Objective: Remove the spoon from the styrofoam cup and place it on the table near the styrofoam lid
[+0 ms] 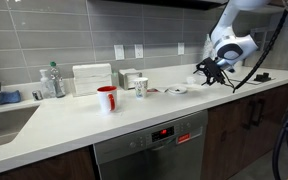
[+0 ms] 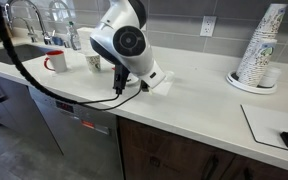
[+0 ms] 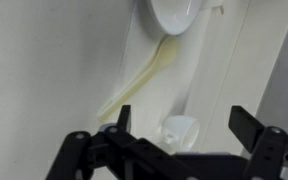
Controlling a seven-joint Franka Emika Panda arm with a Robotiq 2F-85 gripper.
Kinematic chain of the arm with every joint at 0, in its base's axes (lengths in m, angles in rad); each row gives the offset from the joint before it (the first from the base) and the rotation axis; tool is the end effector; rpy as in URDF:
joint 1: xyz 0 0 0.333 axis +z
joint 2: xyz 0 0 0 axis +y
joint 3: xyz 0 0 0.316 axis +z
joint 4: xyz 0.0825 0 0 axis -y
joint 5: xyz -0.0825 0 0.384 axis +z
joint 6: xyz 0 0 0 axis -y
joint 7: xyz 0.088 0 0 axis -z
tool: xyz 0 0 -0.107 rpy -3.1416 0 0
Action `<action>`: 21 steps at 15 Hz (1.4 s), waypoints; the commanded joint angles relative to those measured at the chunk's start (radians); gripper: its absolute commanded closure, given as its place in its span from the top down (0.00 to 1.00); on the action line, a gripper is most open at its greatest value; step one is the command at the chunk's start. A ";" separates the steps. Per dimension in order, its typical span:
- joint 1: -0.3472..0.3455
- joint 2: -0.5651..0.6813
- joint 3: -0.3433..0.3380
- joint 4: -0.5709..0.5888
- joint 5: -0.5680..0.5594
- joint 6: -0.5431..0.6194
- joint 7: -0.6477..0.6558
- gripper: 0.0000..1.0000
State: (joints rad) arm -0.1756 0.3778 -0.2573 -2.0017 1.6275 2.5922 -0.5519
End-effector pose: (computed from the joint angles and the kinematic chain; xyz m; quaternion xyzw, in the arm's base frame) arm 0.5509 -0.2690 0.2844 -0.7399 0.5201 -0.2842 0.3182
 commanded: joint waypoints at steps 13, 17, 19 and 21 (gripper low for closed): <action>0.793 -0.276 -0.694 0.018 -1.255 -0.243 0.506 1.00; 0.630 -0.418 -0.472 0.084 -1.564 -0.438 0.514 1.00; 0.504 -0.365 -0.356 0.100 -1.507 -0.414 0.497 1.00; 0.404 -0.388 -0.244 0.110 -1.509 -0.431 0.494 1.00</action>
State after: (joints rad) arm 0.4024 -0.0139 -0.6727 -1.8945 0.1123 2.1644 -0.0531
